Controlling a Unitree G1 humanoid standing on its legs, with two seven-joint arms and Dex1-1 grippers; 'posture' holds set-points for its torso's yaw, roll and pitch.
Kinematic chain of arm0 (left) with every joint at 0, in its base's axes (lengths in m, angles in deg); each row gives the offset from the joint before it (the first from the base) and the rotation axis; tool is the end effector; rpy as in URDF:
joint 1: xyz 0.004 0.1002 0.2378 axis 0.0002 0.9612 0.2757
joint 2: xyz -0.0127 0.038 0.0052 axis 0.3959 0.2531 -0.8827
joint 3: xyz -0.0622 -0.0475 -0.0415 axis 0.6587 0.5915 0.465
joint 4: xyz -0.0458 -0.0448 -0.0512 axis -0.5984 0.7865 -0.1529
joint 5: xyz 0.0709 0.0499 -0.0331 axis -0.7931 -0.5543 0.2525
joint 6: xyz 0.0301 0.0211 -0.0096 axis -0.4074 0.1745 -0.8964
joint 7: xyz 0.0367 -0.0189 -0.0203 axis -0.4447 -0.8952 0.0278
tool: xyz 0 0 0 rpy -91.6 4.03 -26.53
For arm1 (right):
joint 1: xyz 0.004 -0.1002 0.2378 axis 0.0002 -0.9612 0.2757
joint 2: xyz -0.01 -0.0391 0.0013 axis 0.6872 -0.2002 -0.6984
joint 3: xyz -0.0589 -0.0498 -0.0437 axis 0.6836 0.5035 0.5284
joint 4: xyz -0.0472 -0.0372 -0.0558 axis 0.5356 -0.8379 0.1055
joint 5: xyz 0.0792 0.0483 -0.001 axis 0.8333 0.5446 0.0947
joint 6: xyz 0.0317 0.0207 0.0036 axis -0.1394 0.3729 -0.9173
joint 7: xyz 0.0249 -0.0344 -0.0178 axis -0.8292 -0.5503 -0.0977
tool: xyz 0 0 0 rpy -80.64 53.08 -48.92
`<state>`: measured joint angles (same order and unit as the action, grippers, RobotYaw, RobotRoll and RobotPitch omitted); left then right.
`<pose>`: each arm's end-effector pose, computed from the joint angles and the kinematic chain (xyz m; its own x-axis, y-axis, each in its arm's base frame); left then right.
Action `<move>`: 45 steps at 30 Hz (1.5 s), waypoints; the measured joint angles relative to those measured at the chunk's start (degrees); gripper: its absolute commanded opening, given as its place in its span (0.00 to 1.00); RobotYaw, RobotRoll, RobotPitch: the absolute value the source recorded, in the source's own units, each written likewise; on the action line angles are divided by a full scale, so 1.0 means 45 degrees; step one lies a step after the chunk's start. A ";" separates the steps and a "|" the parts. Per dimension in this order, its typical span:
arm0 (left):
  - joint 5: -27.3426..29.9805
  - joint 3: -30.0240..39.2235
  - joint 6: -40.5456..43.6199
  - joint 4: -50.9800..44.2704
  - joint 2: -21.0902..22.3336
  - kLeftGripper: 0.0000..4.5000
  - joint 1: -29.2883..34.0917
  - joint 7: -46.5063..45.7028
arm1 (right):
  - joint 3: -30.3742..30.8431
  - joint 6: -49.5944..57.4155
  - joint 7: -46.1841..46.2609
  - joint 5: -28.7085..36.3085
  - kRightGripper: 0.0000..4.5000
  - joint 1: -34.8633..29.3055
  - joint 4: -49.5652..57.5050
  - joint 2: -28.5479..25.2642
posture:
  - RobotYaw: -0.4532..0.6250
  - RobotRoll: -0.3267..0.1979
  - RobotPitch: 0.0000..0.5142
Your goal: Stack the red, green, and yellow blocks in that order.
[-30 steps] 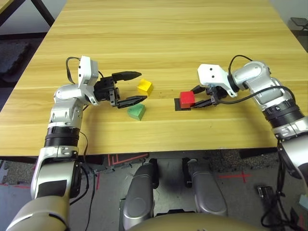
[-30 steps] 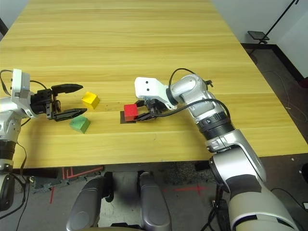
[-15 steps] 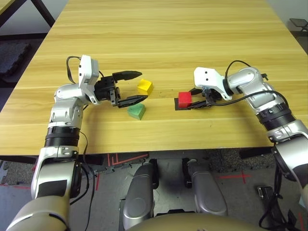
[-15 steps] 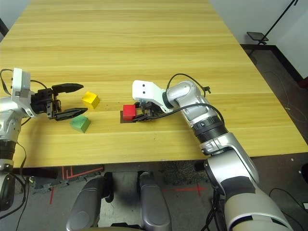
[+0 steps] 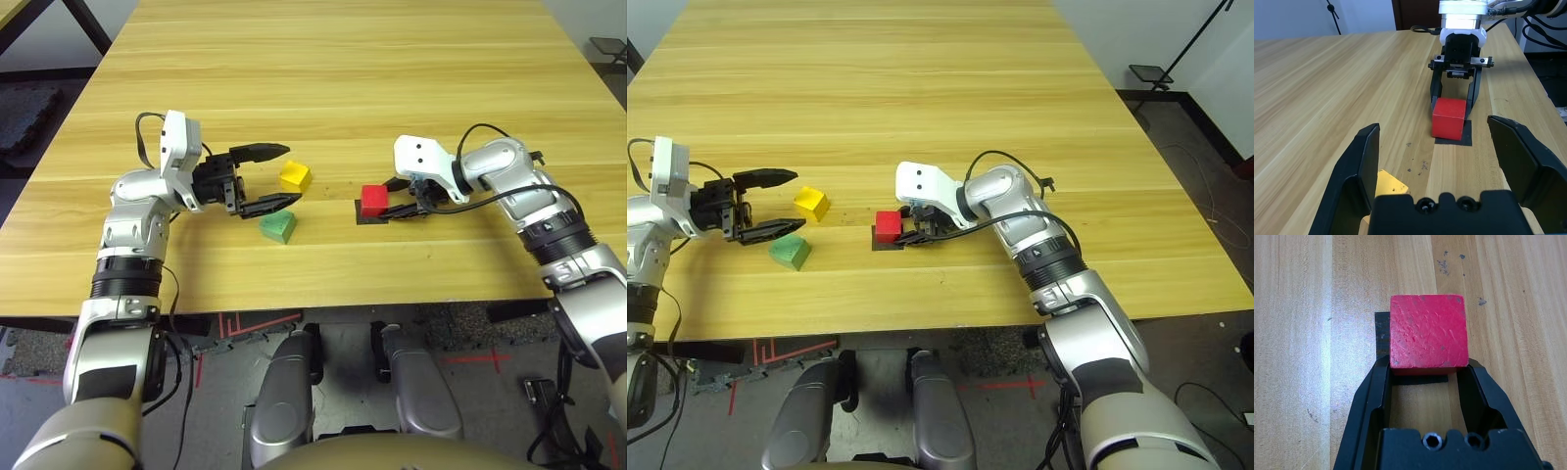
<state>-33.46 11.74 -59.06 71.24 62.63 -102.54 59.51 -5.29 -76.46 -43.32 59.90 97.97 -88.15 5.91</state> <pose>0.2849 0.2634 0.1848 0.2992 -0.9542 0.0032 0.9098 0.2863 0.3003 0.3195 -0.1605 0.1988 0.2178 0.7525 -0.6215 -0.9549 0.0327 -0.2951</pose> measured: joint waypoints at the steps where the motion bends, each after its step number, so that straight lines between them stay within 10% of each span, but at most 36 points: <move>1: -0.0002 0.0000 -0.0006 0.0018 -0.0012 1.00 -0.0002 0.0000 | -0.0008 0.0078 -0.0035 0.0008 0.45 -0.0011 0.0036 0.0000 | 0.66 0.63 0.43; 15: -0.0062 -0.0085 -0.0272 0.0800 -0.0161 1.00 -0.0465 -0.0005 | -0.0052 0.0779 -0.0359 0.0037 0.45 -0.0262 0.0676 -0.0051 | 0.65 0.63 0.43; 22: -0.0092 -0.0121 -0.0361 0.0991 -0.0208 1.00 -0.0576 -0.0005 | -0.0052 0.0843 -0.0385 0.0017 0.98 -0.0270 0.0581 -0.0115 | 0.64 0.63 0.43; 29: -0.0147 -0.0138 -0.0364 0.1105 -0.0225 1.00 -0.0818 -0.0004 | -0.0187 0.1478 -0.1638 0.0588 0.99 0.0196 0.0494 -0.0507 | 0.64 0.64 0.43; 38: -0.0151 -0.0133 -0.0354 0.1361 -0.0158 1.00 -0.0862 0.0069 | -0.0026 0.1940 -0.4030 0.4560 0.99 0.0849 0.1667 -0.4626 | 0.64 0.64 0.42; 45: 0.0011 -0.0162 -0.0183 0.1131 0.0368 1.00 -0.0804 0.1446 | -0.0137 0.1826 -0.4043 0.5674 0.99 0.0800 0.1285 -0.5564 | 0.62 0.65 0.42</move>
<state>-33.42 11.01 -59.89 76.33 64.29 -106.16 66.01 -5.90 -68.24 -61.52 85.43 101.57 -82.37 -19.13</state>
